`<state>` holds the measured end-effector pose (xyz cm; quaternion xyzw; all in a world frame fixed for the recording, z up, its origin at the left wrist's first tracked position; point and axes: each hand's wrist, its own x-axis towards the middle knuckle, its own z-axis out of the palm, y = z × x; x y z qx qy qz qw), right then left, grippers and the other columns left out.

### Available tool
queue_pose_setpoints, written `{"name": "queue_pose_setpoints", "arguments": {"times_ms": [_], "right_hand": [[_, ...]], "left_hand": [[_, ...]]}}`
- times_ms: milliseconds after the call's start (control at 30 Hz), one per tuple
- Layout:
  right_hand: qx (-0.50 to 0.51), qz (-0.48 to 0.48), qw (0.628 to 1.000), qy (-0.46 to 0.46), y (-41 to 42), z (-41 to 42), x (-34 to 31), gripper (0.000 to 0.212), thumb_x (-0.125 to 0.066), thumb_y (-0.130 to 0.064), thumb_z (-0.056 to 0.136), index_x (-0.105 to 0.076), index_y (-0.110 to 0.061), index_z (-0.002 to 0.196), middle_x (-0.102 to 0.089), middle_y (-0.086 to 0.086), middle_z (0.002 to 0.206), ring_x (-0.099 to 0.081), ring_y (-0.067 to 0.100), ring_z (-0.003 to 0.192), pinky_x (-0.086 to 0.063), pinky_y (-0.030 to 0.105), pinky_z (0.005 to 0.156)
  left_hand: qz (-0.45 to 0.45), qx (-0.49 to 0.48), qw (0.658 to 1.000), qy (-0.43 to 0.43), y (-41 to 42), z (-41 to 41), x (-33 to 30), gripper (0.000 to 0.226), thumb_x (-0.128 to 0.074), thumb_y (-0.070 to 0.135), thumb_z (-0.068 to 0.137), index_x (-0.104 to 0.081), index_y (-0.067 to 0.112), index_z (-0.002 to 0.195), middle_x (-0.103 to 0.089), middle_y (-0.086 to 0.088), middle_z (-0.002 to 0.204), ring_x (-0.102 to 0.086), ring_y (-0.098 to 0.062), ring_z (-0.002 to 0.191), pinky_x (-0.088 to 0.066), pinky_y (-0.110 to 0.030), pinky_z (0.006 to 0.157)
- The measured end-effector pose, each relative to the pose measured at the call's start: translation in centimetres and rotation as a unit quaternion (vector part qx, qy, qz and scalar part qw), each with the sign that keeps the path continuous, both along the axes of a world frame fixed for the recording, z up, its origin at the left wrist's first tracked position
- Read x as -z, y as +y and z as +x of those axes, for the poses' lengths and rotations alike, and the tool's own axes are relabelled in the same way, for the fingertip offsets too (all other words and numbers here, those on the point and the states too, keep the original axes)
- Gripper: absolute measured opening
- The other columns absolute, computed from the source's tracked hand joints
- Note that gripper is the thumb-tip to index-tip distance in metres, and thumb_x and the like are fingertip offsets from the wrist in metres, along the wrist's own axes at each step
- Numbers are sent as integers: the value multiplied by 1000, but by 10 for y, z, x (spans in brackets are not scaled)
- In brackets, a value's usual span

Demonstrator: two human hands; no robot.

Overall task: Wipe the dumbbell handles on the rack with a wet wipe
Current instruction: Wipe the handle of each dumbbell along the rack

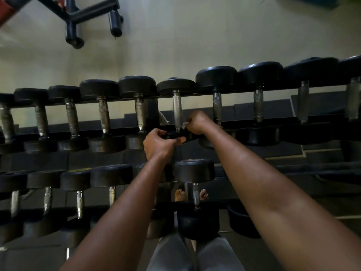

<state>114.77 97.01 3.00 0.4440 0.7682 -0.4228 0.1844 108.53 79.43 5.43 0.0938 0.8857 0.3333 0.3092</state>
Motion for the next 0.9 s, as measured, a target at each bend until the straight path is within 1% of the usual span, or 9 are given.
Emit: {"name": "queue_pose_setpoints", "arguments": {"times_ms": [100,167,333,400,533,633,700,800,900], "right_hand": [[27,-8,999,19,-3,3,-1,12,-74,-29,99,-71,-21,108,-69,0,100,-68,14,94,-52,29,75],[64,-18,996,68,-6,7,-2,9,-75,-33,99,-72,-25,99,-71,-3,97,-69,11,91,-53,29,73],[57,54,982,175,-13,10,-3,21,-82,-46,91,-78,-31,105,-72,-14,102,-67,4,96,-55,27,78],[21,68,983,170,-18,7,-1,23,-83,-50,88,-77,-35,105,-72,-16,103,-67,3,96,-58,31,82],[-42,80,990,113,-21,0,-1,22,-81,-48,89,-71,-43,108,-70,-14,115,-65,11,107,-57,40,91],[-65,105,989,80,-16,-4,-4,22,-81,-51,88,-66,-47,103,-67,-14,111,-64,12,103,-54,35,81],[-81,156,981,79,-14,-5,-1,19,-78,-51,91,-65,-46,104,-64,-15,105,-61,11,98,-46,32,75],[-41,196,969,148,-14,-11,4,22,-77,-50,94,-71,-36,110,-67,-11,102,-62,11,93,-39,25,68],[4,265,942,207,-7,-28,5,30,-80,-52,90,-78,-29,109,-75,-3,102,-64,13,87,-43,28,69]], "left_hand": [[-2,2,1000,-15,0,-7,-3,57,-103,45,63,-68,30,106,-69,15,98,-66,-1,91,-56,-24,80],[1,0,1000,-24,-1,-11,-3,58,-104,44,62,-69,29,106,-68,15,97,-65,-2,90,-56,-24,80],[14,7,1000,-15,-5,-9,-3,55,-102,45,65,-65,31,103,-66,17,93,-65,0,89,-55,-23,76],[15,3,1000,-18,-5,-10,-4,56,-102,45,64,-67,30,105,-67,15,95,-64,1,88,-53,-20,72],[10,9,1000,-24,-6,-14,-3,60,-103,47,62,-69,27,109,-71,13,97,-66,0,89,-52,-18,69],[10,10,1000,-25,-6,-12,-7,58,-103,47,63,-68,29,106,-70,14,95,-63,5,84,-48,-15,65],[13,14,999,-27,-5,-12,-8,57,-102,47,63,-67,30,105,-70,15,95,-62,6,83,-48,-14,64],[14,12,1000,-21,-5,-11,-5,59,-102,48,62,-67,28,105,-71,13,99,-64,3,86,-50,-16,67],[10,11,1000,-15,-3,-10,-4,62,-102,53,59,-66,29,103,-71,9,103,-66,-2,87,-49,-17,65]]}}
